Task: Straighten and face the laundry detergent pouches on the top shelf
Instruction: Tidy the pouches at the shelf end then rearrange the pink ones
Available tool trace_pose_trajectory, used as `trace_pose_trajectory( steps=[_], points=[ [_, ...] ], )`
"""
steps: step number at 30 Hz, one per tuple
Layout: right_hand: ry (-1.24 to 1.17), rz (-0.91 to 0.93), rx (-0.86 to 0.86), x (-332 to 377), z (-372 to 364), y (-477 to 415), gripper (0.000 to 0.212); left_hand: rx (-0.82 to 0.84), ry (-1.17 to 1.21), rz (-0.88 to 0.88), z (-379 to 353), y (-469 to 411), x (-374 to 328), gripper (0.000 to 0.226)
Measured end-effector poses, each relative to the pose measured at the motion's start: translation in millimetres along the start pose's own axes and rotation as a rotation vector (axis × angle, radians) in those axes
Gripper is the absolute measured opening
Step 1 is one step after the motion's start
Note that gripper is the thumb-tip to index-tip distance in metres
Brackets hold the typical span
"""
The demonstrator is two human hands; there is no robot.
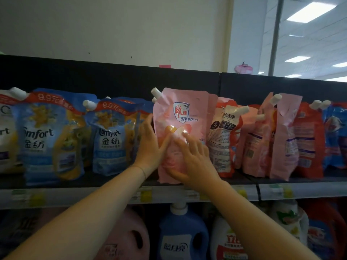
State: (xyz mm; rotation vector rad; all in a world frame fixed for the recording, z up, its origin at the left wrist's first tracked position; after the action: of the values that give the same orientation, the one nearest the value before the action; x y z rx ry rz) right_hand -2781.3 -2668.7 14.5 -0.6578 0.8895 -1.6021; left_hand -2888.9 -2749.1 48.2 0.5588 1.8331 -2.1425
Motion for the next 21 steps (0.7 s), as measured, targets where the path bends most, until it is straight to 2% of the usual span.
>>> trace_pose_trajectory(
  steps=[2,4,6,10,12,18,21],
  points=[
    [0.014,-0.059,0.079,-16.7,-3.6,0.1,0.11,0.022,-0.309,-0.366,0.8,8.6,-6.4,0.081],
    [-0.005,-0.028,0.234,-27.3,-12.6,2.6,0.124,0.257,-0.469,-0.656,-14.0,25.8,-6.9,0.085],
    [-0.051,0.013,0.397,-35.8,-20.9,5.7,0.128,0.458,-0.589,-0.78,-26.4,43.0,2.0,0.088],
    [-0.113,0.004,0.613,-54.1,-26.8,6.5,0.112,0.525,-0.684,-0.757,-34.3,38.4,22.2,0.094],
    [-0.098,-0.002,0.646,-61.8,-30.8,6.7,0.101,0.546,-0.697,-0.769,-38.9,35.2,28.2,0.098],
    [0.004,-0.041,0.533,-72.0,-42.2,9.0,0.097,0.686,-0.725,-0.712,-56.9,26.5,47.6,0.1],
    [0.056,-0.095,0.466,-74.8,-48.7,7.2,0.098,0.664,-0.77,-0.693,-69.5,24.7,55.6,0.102]
  ],
)
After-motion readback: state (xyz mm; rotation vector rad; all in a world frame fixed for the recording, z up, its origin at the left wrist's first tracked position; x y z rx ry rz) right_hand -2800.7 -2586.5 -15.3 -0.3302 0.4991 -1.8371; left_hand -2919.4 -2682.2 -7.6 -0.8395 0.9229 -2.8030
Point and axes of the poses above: each hand's wrist, its own y-axis away from the middle knuckle, its own z-axis out of the back of the hand, x = y × z, the point moved 6 cm from there along -y, towards the middle knuckle, and after that the axes turned 7 degrees about -x, right-handed, at the moved point
